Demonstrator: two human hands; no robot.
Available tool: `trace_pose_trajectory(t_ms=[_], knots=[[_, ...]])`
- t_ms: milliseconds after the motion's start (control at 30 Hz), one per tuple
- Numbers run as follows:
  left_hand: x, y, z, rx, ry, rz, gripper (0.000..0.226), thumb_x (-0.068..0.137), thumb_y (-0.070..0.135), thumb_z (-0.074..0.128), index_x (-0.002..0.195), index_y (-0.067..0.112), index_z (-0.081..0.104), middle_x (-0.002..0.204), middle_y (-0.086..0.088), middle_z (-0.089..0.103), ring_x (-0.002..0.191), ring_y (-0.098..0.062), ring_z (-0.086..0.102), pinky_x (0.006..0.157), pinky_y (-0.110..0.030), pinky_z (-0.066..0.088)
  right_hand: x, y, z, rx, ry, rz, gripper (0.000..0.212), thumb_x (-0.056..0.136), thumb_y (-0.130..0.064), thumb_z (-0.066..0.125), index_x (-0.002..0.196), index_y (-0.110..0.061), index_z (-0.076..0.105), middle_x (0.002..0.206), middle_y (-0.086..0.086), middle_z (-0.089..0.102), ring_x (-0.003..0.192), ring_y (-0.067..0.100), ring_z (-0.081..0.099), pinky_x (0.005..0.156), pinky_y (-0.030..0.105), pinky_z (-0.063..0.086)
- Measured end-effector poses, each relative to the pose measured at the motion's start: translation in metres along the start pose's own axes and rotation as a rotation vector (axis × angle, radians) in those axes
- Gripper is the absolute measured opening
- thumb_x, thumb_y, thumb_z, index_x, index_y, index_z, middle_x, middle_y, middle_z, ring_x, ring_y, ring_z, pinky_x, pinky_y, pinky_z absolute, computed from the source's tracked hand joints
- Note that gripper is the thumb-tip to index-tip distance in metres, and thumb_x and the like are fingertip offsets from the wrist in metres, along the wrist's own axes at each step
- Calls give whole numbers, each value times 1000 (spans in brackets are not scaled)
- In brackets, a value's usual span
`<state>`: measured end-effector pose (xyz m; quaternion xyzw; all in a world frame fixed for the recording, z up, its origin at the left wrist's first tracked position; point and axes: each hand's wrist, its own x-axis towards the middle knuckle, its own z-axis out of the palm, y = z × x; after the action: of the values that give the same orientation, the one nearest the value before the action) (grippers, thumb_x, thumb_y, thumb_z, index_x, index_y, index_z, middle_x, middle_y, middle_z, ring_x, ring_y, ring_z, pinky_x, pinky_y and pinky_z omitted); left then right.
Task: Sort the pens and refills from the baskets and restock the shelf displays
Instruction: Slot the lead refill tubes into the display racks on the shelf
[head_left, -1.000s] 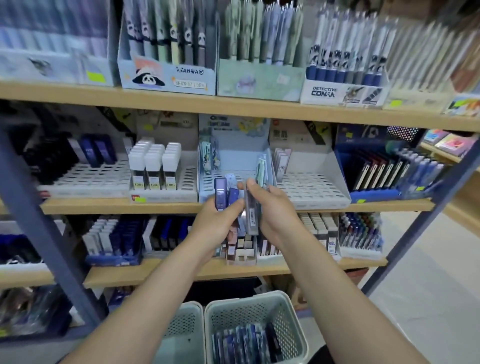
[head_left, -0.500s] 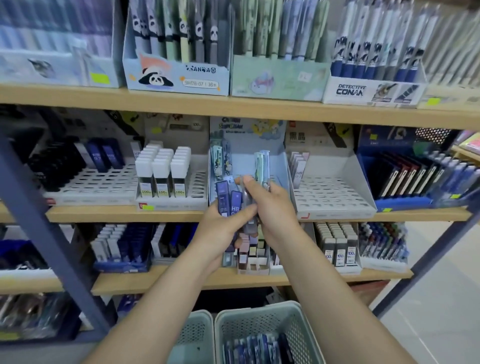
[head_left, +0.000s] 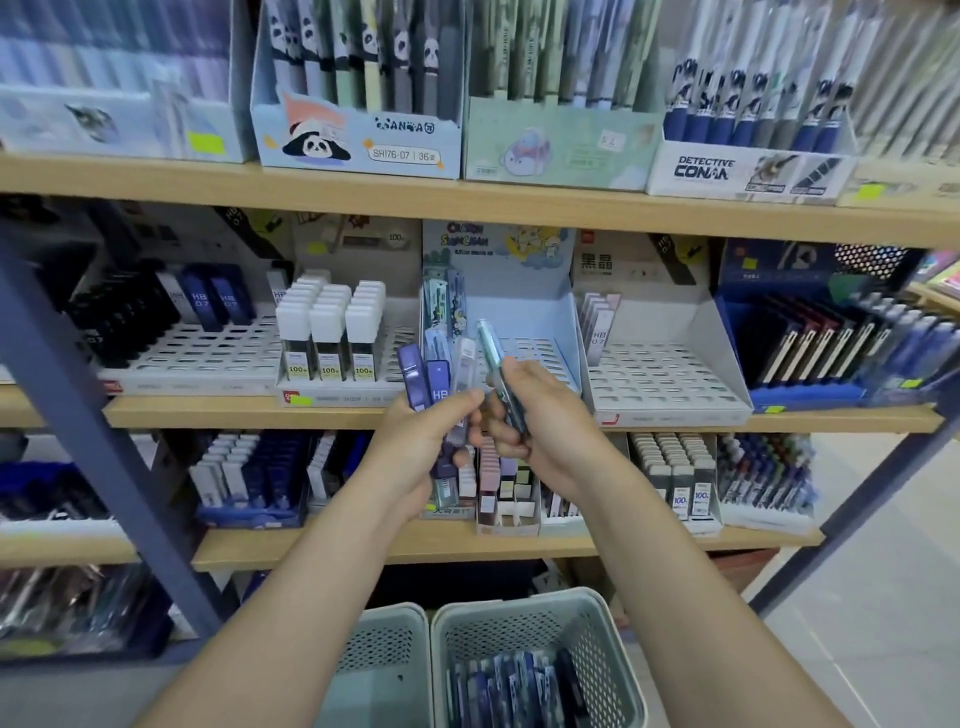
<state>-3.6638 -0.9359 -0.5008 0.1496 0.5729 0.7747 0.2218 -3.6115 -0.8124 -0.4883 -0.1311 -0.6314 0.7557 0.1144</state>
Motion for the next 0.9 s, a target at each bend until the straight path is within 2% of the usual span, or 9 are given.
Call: trace_pose_trajectory(t_ms=[133,233,433,500,600,700,733,800,900], knots=[[5,-2,-8,-37,16,36,9,89,10,73,87,10,64,63,-2,59,50,-12,51,43,-22,37,-2,1,7,69,-45,-29,14,103,-20,53,99,-7,55,65,4,53,52,13,48,50,23,33],[6,-3,-13,-63,50,25,17,86,15,75,98,9,67,63,-2,61,50,-11,52,44,-22,38,-2,2,10,73,-86,-54,19,101,-19,55,97,-3,65,68,6,62,61,17,56,56,22,44],[7,-2,-20,-104,41,24,9,89,16,74,90,11,67,63,-2,62,51,-10,52,44,-20,39,-1,8,19,70,-14,-40,27,102,-21,54,91,-2,70,74,13,69,67,23,63,64,27,52],[7,-1,-22,-116,53,19,9,89,16,73,93,11,67,65,-2,64,51,-10,52,43,-20,39,1,10,20,-7,36,-57,23,99,-24,60,91,-7,73,79,11,73,73,23,66,73,31,54],[6,0,-25,-132,76,17,12,88,16,74,97,11,68,70,-1,66,52,-11,53,43,-21,39,5,14,23,-155,117,-69,15,95,-30,67,88,-20,75,88,0,77,87,15,70,85,35,53],[6,1,-30,-124,92,30,14,88,16,75,98,10,68,70,-1,66,52,-12,54,42,-22,40,8,15,27,-177,132,-81,14,92,-34,70,88,-22,77,94,-1,77,98,19,71,95,40,53],[7,2,-31,-126,94,33,15,88,16,75,98,10,67,69,-1,66,52,-13,54,41,-22,40,7,14,27,-160,132,-89,14,93,-33,69,88,-22,77,90,-1,77,92,18,71,91,39,55],[7,3,-34,-119,93,34,16,87,16,76,96,9,66,67,-3,64,52,-15,53,41,-23,40,6,12,28,-119,143,-97,17,97,-29,64,90,-18,74,78,-1,73,71,16,66,72,33,54],[8,3,-38,-52,127,29,17,86,18,79,93,11,65,65,-3,62,53,-16,53,43,-24,41,9,9,24,-115,169,-77,19,103,-27,54,96,-15,67,70,1,63,53,14,49,55,28,42]])
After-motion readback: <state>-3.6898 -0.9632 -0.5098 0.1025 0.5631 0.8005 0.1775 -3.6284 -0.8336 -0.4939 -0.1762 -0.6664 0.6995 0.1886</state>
